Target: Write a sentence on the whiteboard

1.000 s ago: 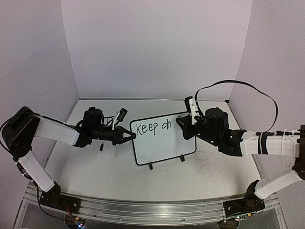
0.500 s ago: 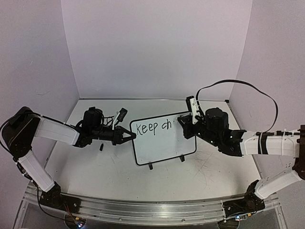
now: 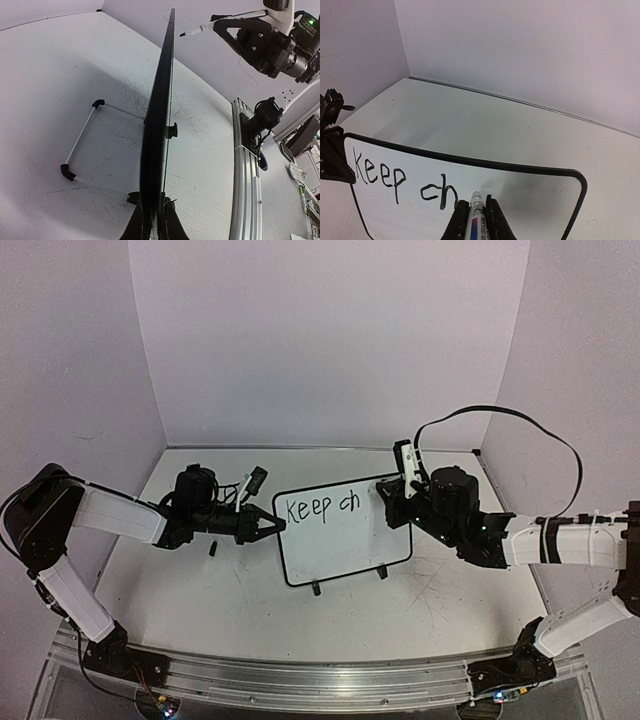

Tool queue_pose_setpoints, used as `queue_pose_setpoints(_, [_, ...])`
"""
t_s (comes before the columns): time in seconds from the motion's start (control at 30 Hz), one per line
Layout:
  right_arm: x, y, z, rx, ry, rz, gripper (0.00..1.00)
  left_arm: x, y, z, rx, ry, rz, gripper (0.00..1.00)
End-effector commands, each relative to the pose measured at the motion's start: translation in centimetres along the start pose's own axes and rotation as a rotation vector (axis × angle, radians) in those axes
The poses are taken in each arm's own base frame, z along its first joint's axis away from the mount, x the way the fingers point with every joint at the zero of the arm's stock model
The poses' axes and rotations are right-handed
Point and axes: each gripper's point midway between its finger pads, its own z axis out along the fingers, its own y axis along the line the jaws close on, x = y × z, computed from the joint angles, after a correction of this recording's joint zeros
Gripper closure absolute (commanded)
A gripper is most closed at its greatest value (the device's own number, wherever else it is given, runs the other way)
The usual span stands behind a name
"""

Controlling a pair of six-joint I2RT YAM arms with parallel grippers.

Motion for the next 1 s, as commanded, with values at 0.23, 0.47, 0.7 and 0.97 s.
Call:
queue_pose_setpoints(0.23, [-1.0, -0.2, 0.6, 0.023, -0.043, 0.021, 1.00, -1.2, 1.6, -0.1, -0.100, -0.020, 0.060, 1.00])
queue_pose_setpoints(0.47, [-0.8, -0.2, 1.0, 0.031, -0.036, 0.023, 1.00, -1.1, 1.6, -0.1, -0.102, -0.018, 0.061, 1.00])
queue_pose_setpoints(0.7, [-0.6, 0.2, 1.4, 0.016, -0.028, 0.019, 1.00, -1.1, 1.6, -0.2, -0.104, -0.020, 0.066, 1.00])
queue_pose_setpoints(0.97, [0.0, 0.7, 1.6, -0.014, -0.010, 0.023, 1.00, -1.1, 1.6, -0.2, -0.105, -0.018, 0.066, 1.00])
